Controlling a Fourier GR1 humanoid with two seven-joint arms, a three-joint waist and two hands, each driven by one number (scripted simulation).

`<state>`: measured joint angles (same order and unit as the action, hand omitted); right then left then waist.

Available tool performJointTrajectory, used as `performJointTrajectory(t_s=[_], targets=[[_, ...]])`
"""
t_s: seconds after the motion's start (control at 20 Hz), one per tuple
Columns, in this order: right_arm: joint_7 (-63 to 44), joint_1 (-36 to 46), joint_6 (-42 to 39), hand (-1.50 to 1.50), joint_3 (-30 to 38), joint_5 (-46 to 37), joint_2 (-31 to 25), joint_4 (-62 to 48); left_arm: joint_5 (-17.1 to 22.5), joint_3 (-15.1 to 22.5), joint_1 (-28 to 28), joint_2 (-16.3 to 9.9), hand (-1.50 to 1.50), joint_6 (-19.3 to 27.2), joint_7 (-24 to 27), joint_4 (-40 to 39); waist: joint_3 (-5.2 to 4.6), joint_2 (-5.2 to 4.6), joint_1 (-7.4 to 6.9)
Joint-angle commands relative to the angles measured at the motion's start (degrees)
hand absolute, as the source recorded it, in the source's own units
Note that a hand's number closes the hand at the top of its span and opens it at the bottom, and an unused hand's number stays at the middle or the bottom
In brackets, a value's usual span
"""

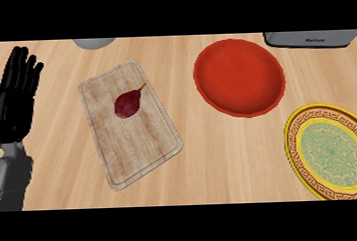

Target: Pick the sweet potato from the plate and place it in the bowl

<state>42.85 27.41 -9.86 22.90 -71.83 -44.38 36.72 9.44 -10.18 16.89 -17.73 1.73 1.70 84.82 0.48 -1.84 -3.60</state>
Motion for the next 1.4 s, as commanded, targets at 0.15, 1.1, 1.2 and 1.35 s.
performJointTrajectory(t_s=[0.15, 1.1, 1.2, 1.35], targets=[[0.2, 9.4, 5.3, 1.50, 6.6, 2.5, -6.8, -11.4, -0.9, 1.4, -0.3, 1.6, 0.00, 0.8, 0.0, 0.4, 0.01, 0.22, -0.94], [14.3, 32.4, -20.2, 1.50, 8.6, 14.8, -10.5, -18.3, 0.3, -2.9, -0.4, -3.0, 0.00, -1.3, -1.0, -1.3, -0.53, 1.79, 2.68], [10.4, 35.6, -21.1, 1.50, 7.1, 14.7, -7.9, -18.0, 0.8, -2.0, -0.5, -1.3, 0.00, -1.0, -2.2, -0.9, -0.55, 1.82, 2.48], [4.6, 40.4, -23.9, 1.50, 4.8, 14.8, -4.1, -16.9, -2.0, 0.2, -2.7, 0.9, 0.00, 0.9, 0.0, 0.6, -0.62, 2.18, 2.76]])
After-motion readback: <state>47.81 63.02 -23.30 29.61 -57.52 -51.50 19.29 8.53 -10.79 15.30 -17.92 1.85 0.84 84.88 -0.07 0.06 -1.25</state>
